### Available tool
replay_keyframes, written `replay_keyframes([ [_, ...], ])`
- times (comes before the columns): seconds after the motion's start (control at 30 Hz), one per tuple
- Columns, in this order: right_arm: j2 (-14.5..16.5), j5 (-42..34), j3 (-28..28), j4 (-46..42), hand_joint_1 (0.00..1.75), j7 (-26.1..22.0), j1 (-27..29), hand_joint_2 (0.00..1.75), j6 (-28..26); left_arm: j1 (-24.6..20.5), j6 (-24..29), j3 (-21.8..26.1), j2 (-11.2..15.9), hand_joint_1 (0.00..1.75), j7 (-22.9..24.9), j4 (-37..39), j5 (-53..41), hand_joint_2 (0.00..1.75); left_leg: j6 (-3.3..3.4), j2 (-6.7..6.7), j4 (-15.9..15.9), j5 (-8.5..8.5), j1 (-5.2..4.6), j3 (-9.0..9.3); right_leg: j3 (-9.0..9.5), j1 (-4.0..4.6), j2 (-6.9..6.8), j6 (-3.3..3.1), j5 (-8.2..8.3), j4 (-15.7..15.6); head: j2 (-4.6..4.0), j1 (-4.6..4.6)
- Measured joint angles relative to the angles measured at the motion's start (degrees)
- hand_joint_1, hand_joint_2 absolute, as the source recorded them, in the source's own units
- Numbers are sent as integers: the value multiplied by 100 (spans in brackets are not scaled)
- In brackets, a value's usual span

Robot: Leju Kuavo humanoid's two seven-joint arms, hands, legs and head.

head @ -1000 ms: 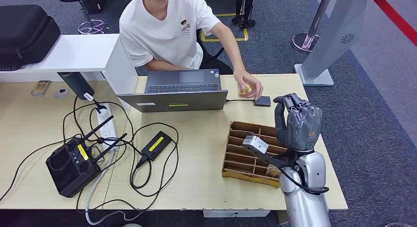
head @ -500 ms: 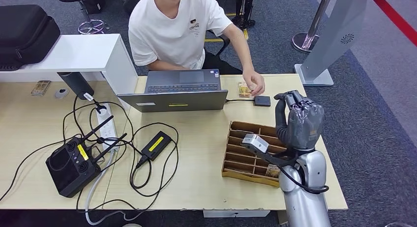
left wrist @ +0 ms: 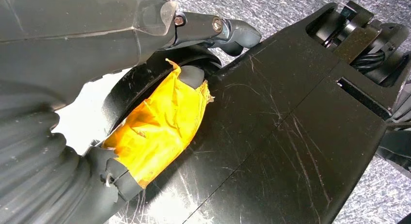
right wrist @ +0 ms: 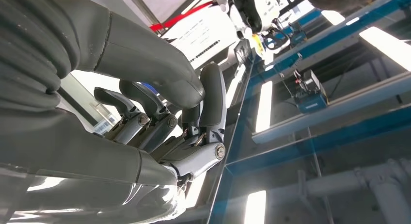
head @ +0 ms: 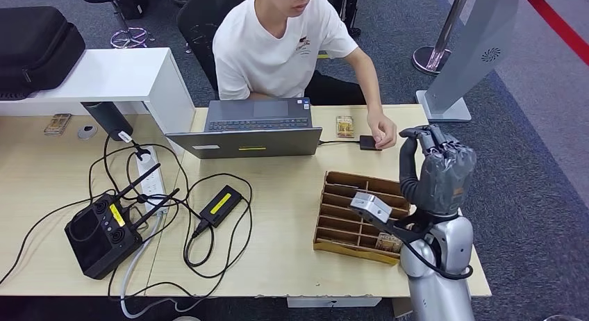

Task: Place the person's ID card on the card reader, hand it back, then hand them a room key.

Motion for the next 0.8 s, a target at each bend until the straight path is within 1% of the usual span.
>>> replay_keyframes([
  [0.27, -173, -114, 206, -588, 175, -11, 432, 175, -2, 1, 8, 0, 0, 0, -79, 0, 83, 175, 0, -1, 0, 0, 0, 0, 0, 0, -1, 0, -1, 0, 0, 0],
  [0.47, -264, -162, 245, -1002, 175, -49, 776, 175, -2, 2, 13, 0, 0, 0, -105, 0, 133, 175, 0, 1, -1, -1, 0, -1, 0, 0, 0, 0, -1, 0, 0, 0],
  [0.6, -297, -268, 248, -1197, 0, -152, 940, 175, -4, 3, 18, 0, 1, 0, -130, 0, 180, 175, 0, 0, 0, -1, 0, 0, 0, 0, -2, 0, -1, -1, 0, 0],
  [0.8, -326, -495, 179, -1721, 0, -490, 1462, 175, -9, 31, 149, 0, 1, 0, -208, 0, 251, 175, 0, 0, -1, -3, 0, -1, 0, 0, -1, 1, -3, -1, 0, 0],
])
